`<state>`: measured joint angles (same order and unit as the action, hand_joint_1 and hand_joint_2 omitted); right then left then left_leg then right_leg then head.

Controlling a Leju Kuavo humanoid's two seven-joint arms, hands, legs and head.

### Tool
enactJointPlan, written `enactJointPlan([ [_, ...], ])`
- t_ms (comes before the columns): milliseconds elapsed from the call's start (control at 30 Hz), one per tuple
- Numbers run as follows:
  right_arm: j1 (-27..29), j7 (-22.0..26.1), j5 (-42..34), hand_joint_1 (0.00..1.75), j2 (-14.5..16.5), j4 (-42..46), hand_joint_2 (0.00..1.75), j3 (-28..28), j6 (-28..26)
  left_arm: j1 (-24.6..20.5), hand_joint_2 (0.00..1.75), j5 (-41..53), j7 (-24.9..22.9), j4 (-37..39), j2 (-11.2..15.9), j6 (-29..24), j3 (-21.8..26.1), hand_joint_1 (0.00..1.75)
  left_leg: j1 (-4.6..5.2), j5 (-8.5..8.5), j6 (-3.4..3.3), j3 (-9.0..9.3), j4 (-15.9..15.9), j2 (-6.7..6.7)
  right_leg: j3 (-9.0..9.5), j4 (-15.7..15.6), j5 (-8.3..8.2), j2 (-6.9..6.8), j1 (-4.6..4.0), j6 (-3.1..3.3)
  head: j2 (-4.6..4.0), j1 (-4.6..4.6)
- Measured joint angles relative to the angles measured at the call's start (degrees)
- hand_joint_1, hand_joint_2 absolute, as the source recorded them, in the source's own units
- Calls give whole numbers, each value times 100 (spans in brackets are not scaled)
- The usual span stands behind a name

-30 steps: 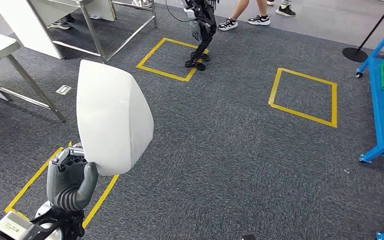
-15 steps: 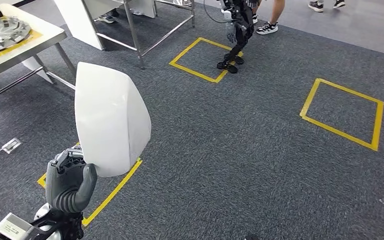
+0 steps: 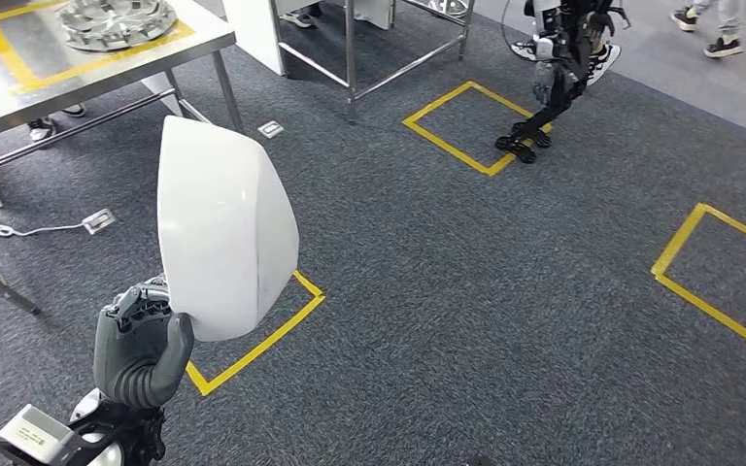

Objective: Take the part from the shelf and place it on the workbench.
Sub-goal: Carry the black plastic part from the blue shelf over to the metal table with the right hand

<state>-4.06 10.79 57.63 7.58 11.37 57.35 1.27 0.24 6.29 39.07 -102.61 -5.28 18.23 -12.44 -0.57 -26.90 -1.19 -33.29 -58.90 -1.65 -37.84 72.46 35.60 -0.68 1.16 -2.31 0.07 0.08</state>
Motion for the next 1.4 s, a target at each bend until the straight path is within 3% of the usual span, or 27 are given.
enactJointPlan([
  [33,11,-3,4,0,0,0,0,-1,-1,0,175,0,-3,11,-1,8,1,175,6,2,-5,-8,-5,-90,-129,214,30,30,-8,7,0,2],
  [67,18,-6,8,0,0,0,0,-2,-3,1,175,-1,-5,23,-2,15,1,175,10,4,-6,-10,-12,-185,-157,209,-60,49,-16,21,0,2],
  [133,19,-10,15,0,0,0,0,-3,-8,-3,175,-4,-11,40,-4,19,2,175,11,6,6,-7,-25,-360,86,-400,-474,162,-22,69,0,4],
  [167,15,-10,20,0,-2,0,0,-4,-10,-6,175,-6,-12,44,-8,20,3,175,7,9,21,-9,-30,-433,258,-796,-638,326,-14,98,0,4],
  [233,8,-10,27,0,-6,0,0,-7,-11,-21,175,-11,-15,46,-19,20,5,175,-3,19,86,-36,-35,-564,462,-1275,-773,568,-17,131,0,4],
  [267,2,-10,24,0,-8,0,0,-9,-10,-26,175,-15,-16,48,-24,20,7,175,-16,30,132,-54,-25,-629,494,-1352,-765,609,-27,146,0,4],
  [333,-6,-8,6,0,-5,0,0,-15,-8,-30,175,-20,-19,47,-27,20,8,175,-34,53,218,-91,-2,-719,515,-1393,-792,457,-37,195,0,3],
  [400,-6,3,-3,0,2,0,0,-17,-7,-46,175,-27,-22,45,-25,20,9,175,-8,-58,270,-193,-177,-429,543,-1443,-814,283,-18,274,0,-26],
  [467,4,9,-2,0,4,0,0,-17,-7,-70,175,-33,-23,51,-25,20,8,175,12,-383,299,-480,-764,-9,555,-1462,-809,102,-22,328,0,-65],
  [533,16,5,-2,0,3,0,0,-17,-7,-69,175,-34,-27,70,-21,20,9,175,-2,-652,331,-816,-1446,105,555,-1459,-795,-96,-32,345,0,-77],
  [567,17,4,-2,0,3,0,0,-17,-7,-64,175,-34,-29,80,-19,20,10,175,-8,-657,344,-882,-1592,124,556,-1458,-788,-198,-33,345,0,-78],
  [600,14,3,-2,0,3,0,0,-17,-7,-60,175,-34,-31,87,-17,20,11,175,-13,-542,351,-808,-1472,147,563,-1457,-781,-284,-33,339,0,-78],
  [633,9,3,-2,0,5,0,0,-18,-6,-58,175,-34,-32,90,-16,20,11,175,-15,-356,350,-617,-1136,214,578,-1455,-770,-366,-32,325,0,-78],
  [667,6,3,-2,0,7,0,0,-19,-5,-62,175,-34,-32,90,-16,20,11,175,-7,-199,335,-383,-708,366,597,-1451,-754,-439,-40,305,0,-78],
  [733,3,4,-2,0,9,0,0,-20,-4,-71,175,-34,-31,88,-21,20,12,175,20,-21,250,-43,-94,581,636,-1438,-718,-561,-69,245,0,-69],
  [767,1,5,-2,0,9,0,0,-20,-5,-75,175,-34,-31,88,-22,19,14,175,38,-19,199,-1,-1,614,649,-1433,-709,-615,-83,212,0,-63],
  [833,-11,5,-2,0,9,0,0,-20,-9,-70,175,-36,-29,86,-24,19,19,175,46,1,106,-22,1,458,674,-1436,-694,-727,-83,146,0,-54],
  [900,-24,3,-22,0,8,0,0,-20,-32,-71,175,-42,-25,83,-28,19,27,175,24,32,30,-22,29,333,640,-1280,-568,-539,-53,74,0,-38],
  [967,-22,-1,-74,0,8,0,0,-19,-67,-82,175,-52,-25,88,-40,12,36,175,2,53,-25,-25,45,240,377,-704,-249,-149,-29,28,0,-2],
  [1000,-15,-3,-102,0,9,0,0,-17,-80,-87,175,-56,-30,98,-45,7,39,175,3,56,-40,-36,40,191,174,-312,-79,-36,-29,20,0,10],
  [1033,-7,-5,-121,0,8,0,0,-16,-83,-86,175,-59,-33,110,-49,-1,40,175,6,56,-47,-44,33,140,-4,11,26,16,-30,17,0,17],
  [1067,1,-7,-133,0,8,0,0,-15,-83,-84,175,-66,-35,124,-49,-6,43,175,9,55,-46,-49,22,91,-103,161,22,34,-32,21,0,19],
  [1100,6,-9,-142,0,7,0,0,-14,-81,-84,175,-76,-34,137,-49,-10,45,175,11,52,-42,-51,10,49,-97,91,-91,38,-33,32,0,20],
  [1167,5,-9,-150,0,3,0,0,-11,-77,-86,175,-114,-31,151,-50,-4,51,175,10,42,-24,-48,-12,-12,202,-610,-503,56,-31,70,0,23],
  [1233,-8,-7,-152,0,-1,0,0,-7,-73,-90,175,-149,-25,155,-51,16,58,175,27,30,32,-52,-26,-47,475,-1238,-740,85,-52,114,0,23],
  [1300,-17,-7,-153,0,-1,0,0,-3,-68,-96,175,-170,-21,157,-51,33,62,175,47,11,53,-59,-28,-57,524,-1397,-770,97,-65,143,0,20],
  [1400,-12,-4,-158,0,2,0,0,1,-60,-107,175,-202,-19,170,-49,45,62,175,44,8,-10,-45,6,-43,522,-1411,-791,96,-71,167,0,16],
])
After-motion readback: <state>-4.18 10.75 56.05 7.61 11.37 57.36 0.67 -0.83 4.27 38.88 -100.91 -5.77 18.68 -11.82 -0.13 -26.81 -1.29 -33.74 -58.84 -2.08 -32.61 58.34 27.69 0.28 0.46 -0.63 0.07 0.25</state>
